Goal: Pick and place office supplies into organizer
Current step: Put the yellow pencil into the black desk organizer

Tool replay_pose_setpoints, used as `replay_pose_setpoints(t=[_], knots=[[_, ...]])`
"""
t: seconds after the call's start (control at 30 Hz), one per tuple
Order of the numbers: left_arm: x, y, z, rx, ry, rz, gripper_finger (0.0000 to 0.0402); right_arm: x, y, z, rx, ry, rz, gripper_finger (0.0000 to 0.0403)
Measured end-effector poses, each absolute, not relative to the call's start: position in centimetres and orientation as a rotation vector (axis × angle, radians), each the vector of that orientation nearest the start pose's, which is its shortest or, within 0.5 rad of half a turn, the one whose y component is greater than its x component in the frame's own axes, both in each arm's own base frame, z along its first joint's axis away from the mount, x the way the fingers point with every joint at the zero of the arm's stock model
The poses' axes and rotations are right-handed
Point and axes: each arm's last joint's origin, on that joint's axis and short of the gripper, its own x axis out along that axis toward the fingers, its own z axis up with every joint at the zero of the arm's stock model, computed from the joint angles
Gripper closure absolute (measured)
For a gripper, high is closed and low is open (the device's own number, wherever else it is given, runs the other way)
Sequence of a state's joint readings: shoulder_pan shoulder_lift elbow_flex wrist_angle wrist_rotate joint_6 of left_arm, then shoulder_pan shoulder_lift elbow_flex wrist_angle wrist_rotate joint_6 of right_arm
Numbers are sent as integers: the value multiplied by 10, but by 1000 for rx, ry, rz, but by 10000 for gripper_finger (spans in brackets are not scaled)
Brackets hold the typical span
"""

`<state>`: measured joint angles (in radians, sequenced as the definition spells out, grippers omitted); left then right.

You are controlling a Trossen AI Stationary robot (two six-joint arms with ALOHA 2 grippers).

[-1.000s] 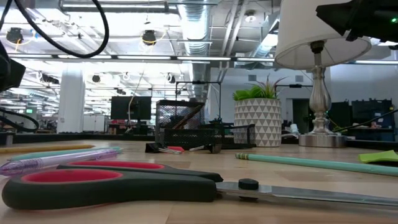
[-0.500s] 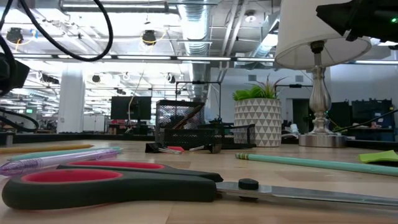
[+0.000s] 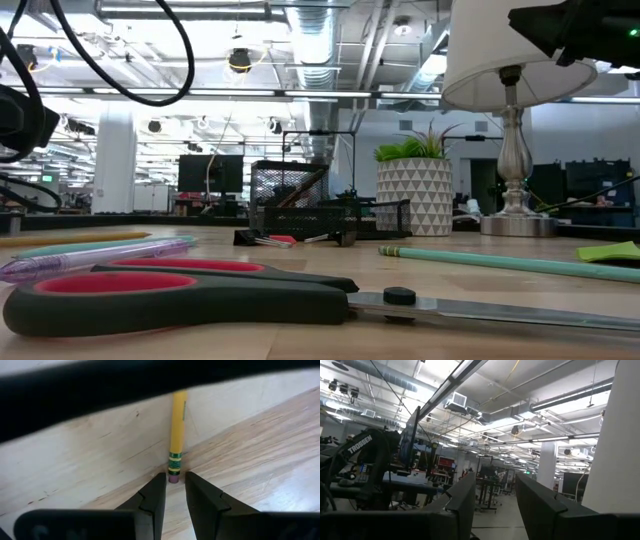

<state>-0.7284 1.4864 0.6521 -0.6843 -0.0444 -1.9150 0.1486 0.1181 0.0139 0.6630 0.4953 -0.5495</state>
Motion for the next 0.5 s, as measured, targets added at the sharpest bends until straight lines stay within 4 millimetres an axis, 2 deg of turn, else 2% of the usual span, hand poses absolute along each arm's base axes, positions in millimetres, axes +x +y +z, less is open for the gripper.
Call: replay_pose_setpoints(t=[0.3, 0.5], knots=[[159, -140, 129, -941, 1301, 884, 335, 88, -1, 218, -354, -423, -471, 271], [160, -138, 129, -899, 1310, 858, 389, 88, -1, 218, -353, -423, -472, 271]])
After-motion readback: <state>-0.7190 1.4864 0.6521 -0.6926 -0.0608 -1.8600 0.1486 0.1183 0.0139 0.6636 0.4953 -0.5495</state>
